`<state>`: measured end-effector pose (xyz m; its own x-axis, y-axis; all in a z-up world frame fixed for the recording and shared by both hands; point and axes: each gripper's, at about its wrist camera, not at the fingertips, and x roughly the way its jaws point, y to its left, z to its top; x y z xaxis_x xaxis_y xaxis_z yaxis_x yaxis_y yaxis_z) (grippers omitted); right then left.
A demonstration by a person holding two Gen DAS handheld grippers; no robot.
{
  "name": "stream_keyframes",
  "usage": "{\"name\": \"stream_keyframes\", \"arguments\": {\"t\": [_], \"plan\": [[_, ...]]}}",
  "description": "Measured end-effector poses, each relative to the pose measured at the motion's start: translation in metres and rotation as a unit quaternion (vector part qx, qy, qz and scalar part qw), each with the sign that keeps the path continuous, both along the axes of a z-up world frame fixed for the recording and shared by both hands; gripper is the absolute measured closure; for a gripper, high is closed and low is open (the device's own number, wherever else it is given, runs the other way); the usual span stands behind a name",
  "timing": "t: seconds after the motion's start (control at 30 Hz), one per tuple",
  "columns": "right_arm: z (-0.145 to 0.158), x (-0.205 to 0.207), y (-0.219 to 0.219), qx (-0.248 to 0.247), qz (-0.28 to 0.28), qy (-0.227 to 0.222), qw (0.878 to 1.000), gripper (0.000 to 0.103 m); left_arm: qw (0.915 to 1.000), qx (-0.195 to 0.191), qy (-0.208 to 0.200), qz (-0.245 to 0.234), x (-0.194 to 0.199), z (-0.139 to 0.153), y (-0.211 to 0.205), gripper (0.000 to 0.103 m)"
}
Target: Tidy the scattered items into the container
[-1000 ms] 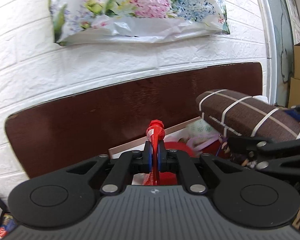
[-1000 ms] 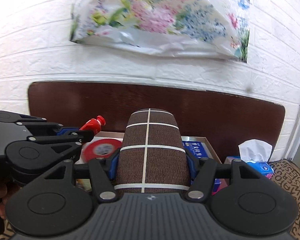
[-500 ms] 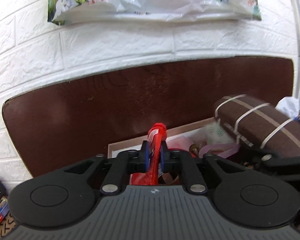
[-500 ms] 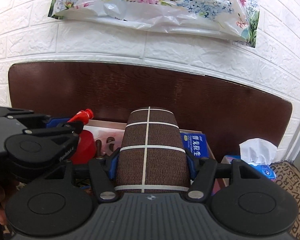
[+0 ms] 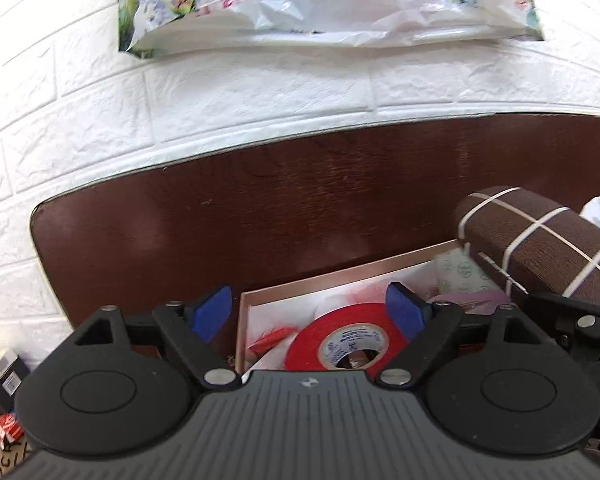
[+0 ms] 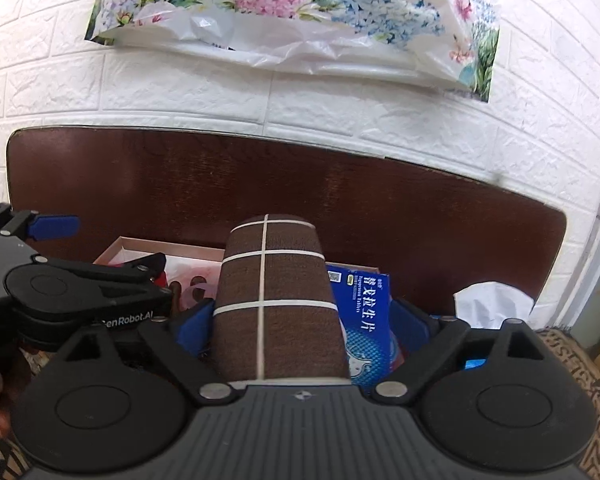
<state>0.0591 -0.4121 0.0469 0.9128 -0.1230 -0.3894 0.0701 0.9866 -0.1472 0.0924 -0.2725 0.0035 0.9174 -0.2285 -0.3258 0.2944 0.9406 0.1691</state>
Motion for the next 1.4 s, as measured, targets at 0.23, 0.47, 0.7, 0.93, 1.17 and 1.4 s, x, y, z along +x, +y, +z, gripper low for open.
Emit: {"name": "stream_keyframes", "arguments": {"t": [0.23,0.47,0.7,0.93,1.17,1.4], "plan": [[0.010,-0.014,-0.008,0.008,-0.002,-0.020,1.000,0.005,0.9997,-0.003,-0.018,-0.014,-0.012,0.011,0.001,0.015],[0.018,-0.039,-0.001,0.016,-0.014,-0.037,0.999,0.000,0.9996,-0.024,0.009,-0.008,-0.026,0.021,0.013,0.002],[0.014,-0.079,0.011,0.057,-0.025,-0.050,0.997,0.000,0.9984,-0.027,0.047,0.015,-0.049,0.019,0.024,0.000],[0.003,-0.104,0.016,0.079,-0.017,-0.042,0.996,0.000,0.9958,-0.027,0.076,0.042,-0.069,0.011,0.032,0.000],[-0.001,-0.121,0.017,0.094,-0.014,-0.038,0.995,0.000,0.9949,-0.037,0.078,0.052,-0.084,0.014,0.038,0.000],[-0.001,-0.131,0.018,0.096,-0.012,-0.038,0.995,0.000,0.9951,-0.045,0.071,0.052,-0.091,0.017,0.041,0.000]]}}
